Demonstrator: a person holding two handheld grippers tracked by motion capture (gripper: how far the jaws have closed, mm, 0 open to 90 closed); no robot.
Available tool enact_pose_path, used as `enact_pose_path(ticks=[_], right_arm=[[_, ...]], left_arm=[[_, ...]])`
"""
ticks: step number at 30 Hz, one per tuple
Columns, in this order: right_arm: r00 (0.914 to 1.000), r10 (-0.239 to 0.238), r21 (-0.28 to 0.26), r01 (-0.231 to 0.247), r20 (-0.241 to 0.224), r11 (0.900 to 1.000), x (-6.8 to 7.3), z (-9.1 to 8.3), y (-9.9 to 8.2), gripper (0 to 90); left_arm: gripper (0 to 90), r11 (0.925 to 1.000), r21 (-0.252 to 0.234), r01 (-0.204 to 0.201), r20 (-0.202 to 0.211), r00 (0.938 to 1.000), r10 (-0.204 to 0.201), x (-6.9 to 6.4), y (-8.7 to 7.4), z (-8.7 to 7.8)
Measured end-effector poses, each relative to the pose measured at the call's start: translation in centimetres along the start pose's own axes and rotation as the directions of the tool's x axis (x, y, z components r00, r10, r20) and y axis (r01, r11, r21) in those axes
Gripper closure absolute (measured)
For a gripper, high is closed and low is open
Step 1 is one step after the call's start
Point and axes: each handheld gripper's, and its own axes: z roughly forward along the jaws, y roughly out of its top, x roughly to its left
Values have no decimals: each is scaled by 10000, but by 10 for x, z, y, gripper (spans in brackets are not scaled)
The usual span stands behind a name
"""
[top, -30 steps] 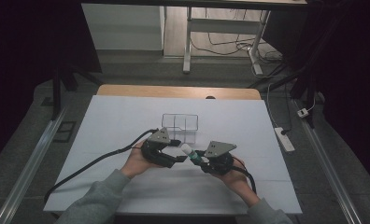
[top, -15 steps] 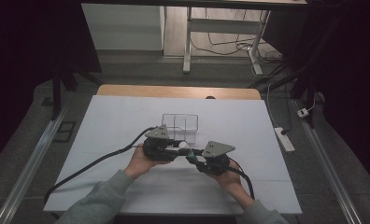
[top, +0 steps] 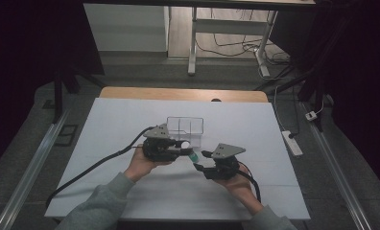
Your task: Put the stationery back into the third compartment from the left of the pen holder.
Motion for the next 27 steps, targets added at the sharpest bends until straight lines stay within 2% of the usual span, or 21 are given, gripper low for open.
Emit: enact_pose_path(ticks=[2, 7, 10, 13, 19, 22, 27], right_arm=[[9996, 239, 123, -241, 122, 9996, -5, -7, -4, 387], [9949, 608, 317, -635, 804, 9975, -14, -24, -18, 359], [9915, 846, 443, -893, 986, 9950, -19, -34, -26, 351], [9879, 1008, 532, -1077, 1175, 9928, -24, -42, -31, 347], [9837, 1187, 627, -1281, 1353, 9898, -32, -54, -40, 346], [9832, 1223, 630, -1318, 1357, 9893, -34, -58, -42, 345], [9834, 1204, 774, -1317, 1357, 9883, -36, -61, -47, 342]], left_arm=[[641, 9998, -186, 70, -163, 9998, -73, 3, 4, -6], [641, 9983, -550, 178, -587, 9981, -211, 14, 13, -15], [641, 9971, -703, 304, -654, 9972, -350, 23, 21, -15], [641, 9974, -633, 335, -868, 9955, -389, 33, 29, -12], [641, 9964, -596, 596, -1151, 9911, -662, 50, 38, -4], [640, 9949, -624, 795, -1085, 9904, -860, 56, 41, 0], [641, 9947, -566, 857, -1222, 9882, -921, 63, 45, 3]])
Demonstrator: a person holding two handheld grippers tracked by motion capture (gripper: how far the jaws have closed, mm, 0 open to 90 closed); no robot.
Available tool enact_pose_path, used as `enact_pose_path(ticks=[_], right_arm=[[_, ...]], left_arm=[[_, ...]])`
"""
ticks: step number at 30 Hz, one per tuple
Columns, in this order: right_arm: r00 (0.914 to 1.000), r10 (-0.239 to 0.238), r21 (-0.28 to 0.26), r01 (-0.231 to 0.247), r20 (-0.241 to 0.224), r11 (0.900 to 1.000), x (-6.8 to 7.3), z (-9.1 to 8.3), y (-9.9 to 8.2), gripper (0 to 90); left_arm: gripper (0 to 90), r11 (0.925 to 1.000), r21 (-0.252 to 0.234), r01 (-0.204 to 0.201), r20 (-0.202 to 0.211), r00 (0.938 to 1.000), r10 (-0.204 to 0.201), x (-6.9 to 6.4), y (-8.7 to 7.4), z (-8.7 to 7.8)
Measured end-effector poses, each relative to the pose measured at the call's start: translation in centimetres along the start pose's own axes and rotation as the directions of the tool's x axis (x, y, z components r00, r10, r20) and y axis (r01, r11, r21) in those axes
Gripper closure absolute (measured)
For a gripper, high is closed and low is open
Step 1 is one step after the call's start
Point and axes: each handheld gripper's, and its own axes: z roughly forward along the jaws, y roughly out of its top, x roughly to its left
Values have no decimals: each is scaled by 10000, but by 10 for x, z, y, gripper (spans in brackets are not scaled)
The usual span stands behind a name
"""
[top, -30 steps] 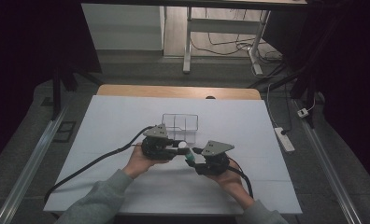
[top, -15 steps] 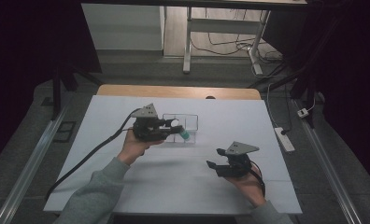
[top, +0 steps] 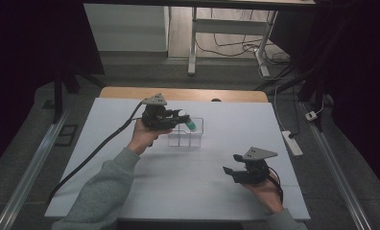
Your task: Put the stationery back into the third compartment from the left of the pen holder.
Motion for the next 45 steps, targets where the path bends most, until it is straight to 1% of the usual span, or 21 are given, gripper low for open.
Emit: enact_pose_path(ticks=[1, 5, 8, 14, 19, 25, 28, 29, 30, 31, 32, 33, 36, 39, 41, 43, 45], right_arm=[[10000, -10, 62, 10, 26, 10000, -1, -1, -1, 340], [10000, 75, 7, -75, 31, 10000, -4, -3, -3, 338], [9999, 77, 62, -78, 123, 10000, -5, -5, -4, 336], [9998, 150, 53, -151, 154, 9999, -8, -6, -6, 336], [9998, 106, 56, -106, 143, 9999, -8, -6, -6, 336], [9999, 38, 92, -40, 154, 9999, -6, -6, -6, 336], [10000, 54, 75, -54, 68, 10000, -6, -5, -6, 336], [10000, 51, 86, -52, 71, 9999, -6, -5, -6, 336], [10000, 36, 104, -37, 70, 9999, -5, -5, -6, 335], [10000, 7, 124, -8, 86, 9999, -5, -5, -6, 335], [10000, 4, 120, -5, 91, 9999, -5, -5, -6, 335], [10000, 33, 103, -34, 87, 9999, -5, -5, -6, 335], [9999, 20, 128, -22, 123, 9999, -6, -6, -6, 335], [9999, 45, 77, -46, 98, 10000, -7, -7, -7, 335], [9998, 40, 104, -42, 170, 9999, -9, -8, -8, 335], [9997, 132, 51, -133, 191, 9999, -11, -9, -9, 335], [9996, 178, 23, -179, 230, 9998, -13, -11, -11, 335]], left_arm=[[640, 10000, 27, -3, -22, 10000, 3, 1, 1, 1], [640, 9997, 218, 70, -12, 10000, -69, 4, 3, 7], [640, 9994, 348, 73, 31, 10000, -74, 5, 3, 12], [639, 9980, 630, 65, 56, 10000, -69, 8, 4, 21], [639, 9977, 672, 76, 112, 9999, -83, 9, 3, 27], [639, 9959, 902, -43, 108, 9999, 33, 10, 0, 33], [636, 9966, 826, -84, 85, 9999, 77, 10, -1, 34], [620, 9973, 733, -98, 79, 9999, 93, 9, -1, 34], [531, 9978, 669, -29, 153, 9999, 19, 8, -1, 34], [418, 9979, 652, 15, 147, 9999, -25, 8, 0, 33], [359, 9980, 632, -29, 72, 10000, 24, 7, 0, 31], [335, 9980, 627, -105, -15, 9999, 106, 5, 1, 28], [331, 9979, 598, -243, -59, 9997, 247, 1, -1, 18], [336, 9964, 699, -474, -265, 9984, 494, -4, -10, 4], [337, 9951, 813, -568, -437, 9972, 605, -9, -20, -9], [338, 9933, 969, -628, -657, 9954, 693, -13, -32, -22], [342, 9930, 1058, -527, -811, 9948, 615, -16, -44, -35]])
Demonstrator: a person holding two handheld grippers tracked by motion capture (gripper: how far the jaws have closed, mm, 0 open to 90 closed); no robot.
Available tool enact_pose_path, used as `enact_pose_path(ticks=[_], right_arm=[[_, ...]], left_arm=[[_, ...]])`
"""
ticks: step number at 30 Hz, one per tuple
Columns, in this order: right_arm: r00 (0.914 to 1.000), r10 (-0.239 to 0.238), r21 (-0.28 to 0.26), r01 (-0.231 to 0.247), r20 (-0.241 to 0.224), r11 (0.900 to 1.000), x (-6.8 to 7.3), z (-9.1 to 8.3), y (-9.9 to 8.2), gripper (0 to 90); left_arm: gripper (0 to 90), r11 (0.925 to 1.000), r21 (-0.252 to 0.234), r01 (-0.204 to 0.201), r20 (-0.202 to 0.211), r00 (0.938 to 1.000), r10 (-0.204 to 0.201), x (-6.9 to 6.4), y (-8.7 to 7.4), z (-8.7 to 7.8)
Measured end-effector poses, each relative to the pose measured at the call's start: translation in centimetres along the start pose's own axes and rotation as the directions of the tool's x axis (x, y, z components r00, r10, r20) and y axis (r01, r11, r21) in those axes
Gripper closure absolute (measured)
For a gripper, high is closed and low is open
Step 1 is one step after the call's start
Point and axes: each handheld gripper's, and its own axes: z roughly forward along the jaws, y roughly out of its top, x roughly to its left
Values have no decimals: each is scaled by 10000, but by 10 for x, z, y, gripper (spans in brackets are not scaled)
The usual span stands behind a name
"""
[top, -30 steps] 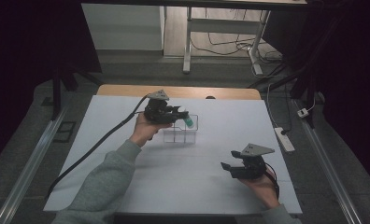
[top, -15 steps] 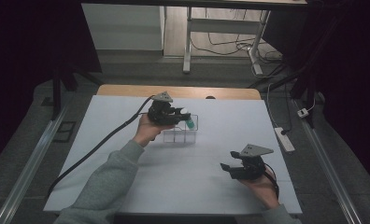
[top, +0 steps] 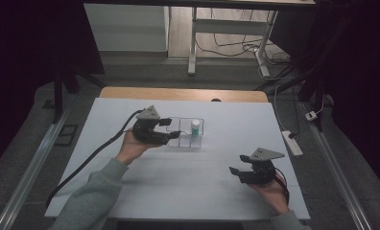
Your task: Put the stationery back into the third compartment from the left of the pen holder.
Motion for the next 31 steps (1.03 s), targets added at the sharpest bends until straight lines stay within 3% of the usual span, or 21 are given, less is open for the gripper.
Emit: enact_pose_path(ticks=[10, 20, 31], right_arm=[[9999, 172, -4, -172, -3, 9999, -6, -3, -4, 327], [9999, 134, 80, -134, -16, 9999, -8, -1, -4, 327], [9999, 111, -6, -111, -74, 9999, -8, -1, -3, 328]], left_arm=[[350, 9984, 472, 315, -954, 9951, -269, -7, -60, -50], [344, 9932, 782, 865, -1557, 9851, -735, -12, -107, -81], [341, 9904, 850, 1085, -1718, 9808, -927, -13, -119, -87]])
